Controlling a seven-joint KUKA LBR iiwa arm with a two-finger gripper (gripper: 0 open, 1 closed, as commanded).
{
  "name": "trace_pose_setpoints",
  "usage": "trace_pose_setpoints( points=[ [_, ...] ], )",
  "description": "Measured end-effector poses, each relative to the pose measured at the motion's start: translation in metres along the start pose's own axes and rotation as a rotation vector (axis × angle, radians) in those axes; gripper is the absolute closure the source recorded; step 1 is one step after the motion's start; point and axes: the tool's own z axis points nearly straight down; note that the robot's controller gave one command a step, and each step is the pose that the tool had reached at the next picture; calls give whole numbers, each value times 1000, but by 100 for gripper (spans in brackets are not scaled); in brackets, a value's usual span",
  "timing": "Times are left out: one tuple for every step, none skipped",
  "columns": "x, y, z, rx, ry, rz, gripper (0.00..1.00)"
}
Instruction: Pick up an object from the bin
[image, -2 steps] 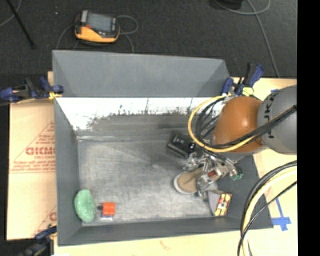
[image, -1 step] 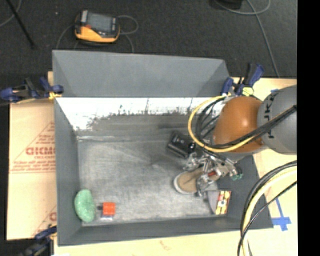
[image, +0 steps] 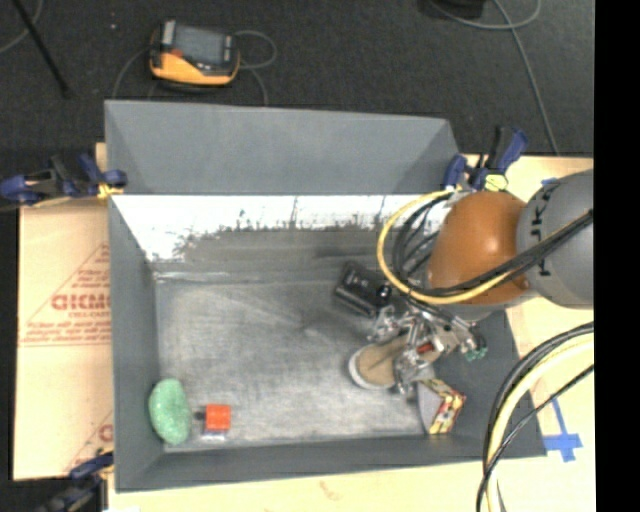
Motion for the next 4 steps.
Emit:
trace_pose_setpoints(
  points=[
    [2,1,-20,-5,10,2,100],
    [-1,-1,-34,0,3,2,100],
    [1,0,-47,-4,9,3,100],
    [0,0,-66,-3,8,5,100]
  ],
)
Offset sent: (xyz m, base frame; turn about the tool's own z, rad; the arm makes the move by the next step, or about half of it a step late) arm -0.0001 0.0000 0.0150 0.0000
